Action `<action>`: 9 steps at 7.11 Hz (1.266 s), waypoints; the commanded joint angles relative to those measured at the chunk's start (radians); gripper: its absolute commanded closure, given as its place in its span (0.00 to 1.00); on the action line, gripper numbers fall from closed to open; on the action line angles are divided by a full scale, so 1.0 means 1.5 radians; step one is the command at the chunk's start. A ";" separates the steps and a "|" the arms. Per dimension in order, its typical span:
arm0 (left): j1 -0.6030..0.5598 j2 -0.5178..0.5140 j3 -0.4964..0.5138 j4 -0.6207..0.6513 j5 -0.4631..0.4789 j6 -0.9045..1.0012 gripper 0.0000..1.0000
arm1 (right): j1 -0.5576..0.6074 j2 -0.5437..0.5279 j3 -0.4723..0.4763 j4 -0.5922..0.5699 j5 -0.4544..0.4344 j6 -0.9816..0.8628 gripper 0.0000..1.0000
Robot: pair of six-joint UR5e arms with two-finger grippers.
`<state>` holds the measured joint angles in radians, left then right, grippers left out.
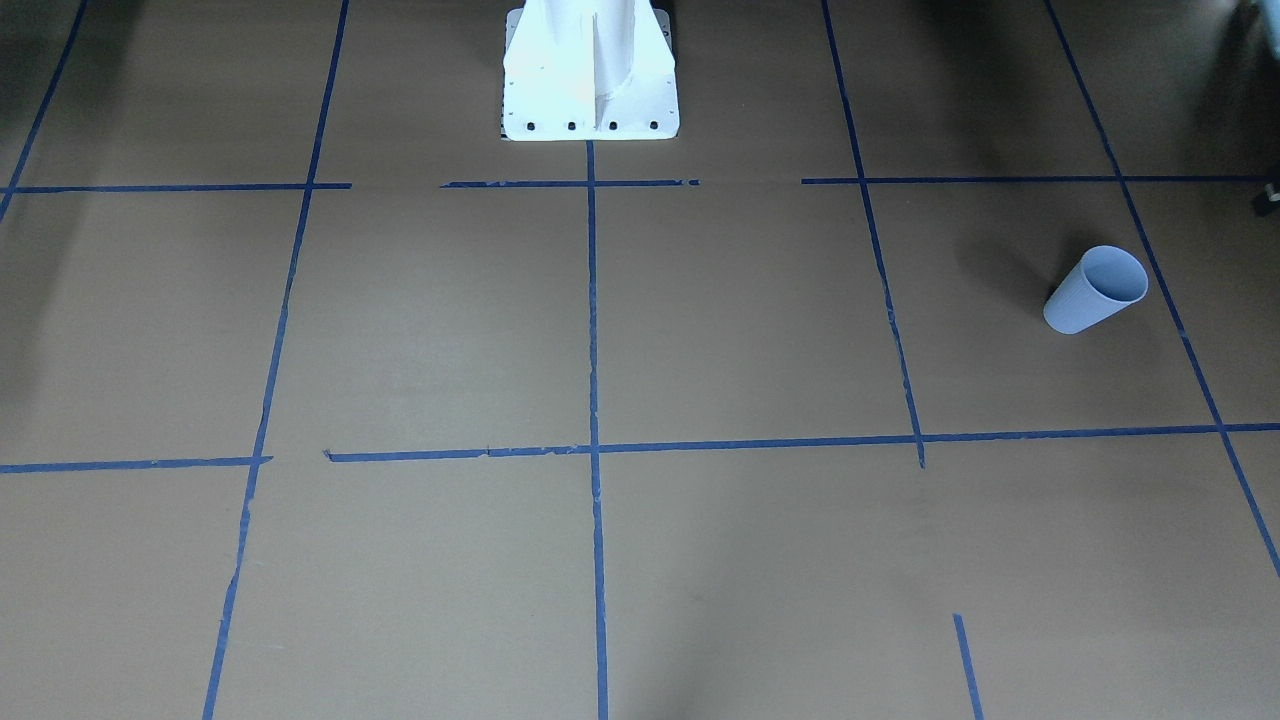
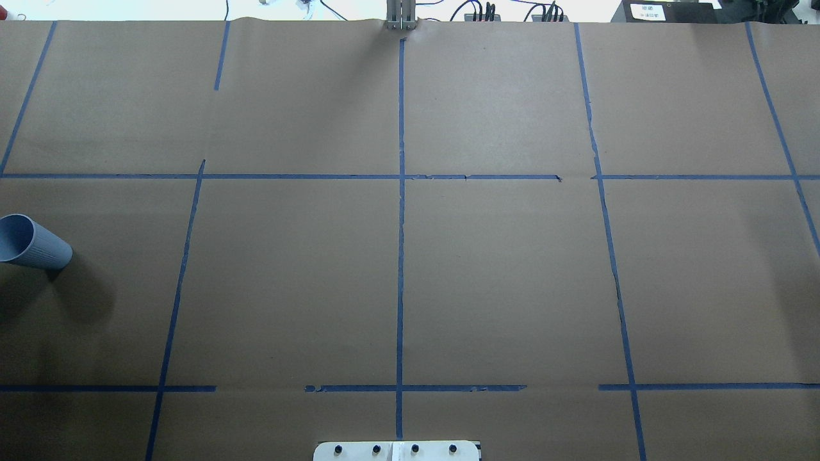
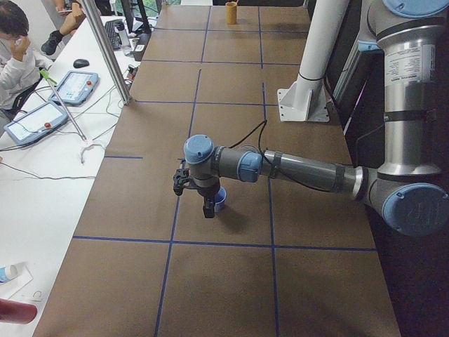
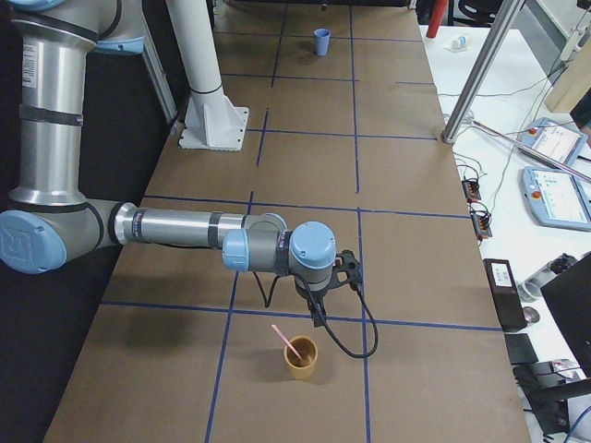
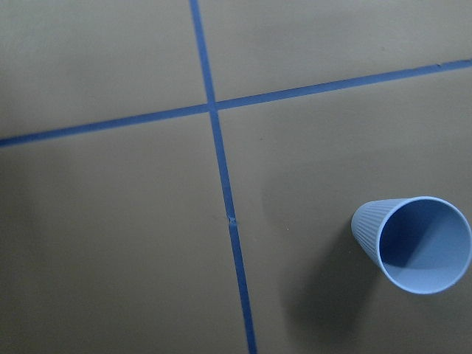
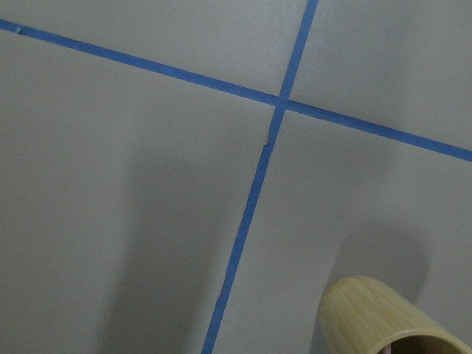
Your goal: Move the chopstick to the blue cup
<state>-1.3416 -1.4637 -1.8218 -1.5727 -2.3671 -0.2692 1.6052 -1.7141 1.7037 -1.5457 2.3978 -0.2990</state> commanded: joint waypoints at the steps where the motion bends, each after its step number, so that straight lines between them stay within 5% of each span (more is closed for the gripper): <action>1: 0.041 -0.007 0.045 -0.048 -0.002 -0.024 0.00 | -0.009 0.000 0.000 0.001 0.001 0.010 0.00; 4: 0.097 -0.035 0.078 -0.053 -0.002 -0.062 0.00 | -0.009 -0.001 -0.001 0.001 0.025 0.010 0.00; 5: 0.113 -0.043 0.103 -0.073 -0.002 -0.062 0.09 | -0.010 -0.001 -0.001 0.000 0.025 0.010 0.00; 6: 0.122 -0.044 0.128 -0.114 -0.002 -0.064 0.31 | -0.011 -0.001 -0.001 -0.001 0.025 0.010 0.00; 7: 0.122 -0.044 0.130 -0.127 -0.002 -0.084 0.79 | -0.012 -0.001 -0.002 -0.001 0.025 0.011 0.00; 8: 0.122 -0.052 0.122 -0.132 -0.002 -0.088 1.00 | -0.013 -0.001 -0.002 0.000 0.026 0.011 0.00; 9: 0.123 -0.054 0.115 -0.136 -0.003 -0.106 1.00 | -0.012 -0.001 -0.001 0.001 0.026 0.010 0.00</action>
<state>-1.1587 -1.5380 -1.6392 -1.7647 -2.3704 -0.4027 1.5875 -1.7150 1.7017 -1.5464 2.4369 -0.2828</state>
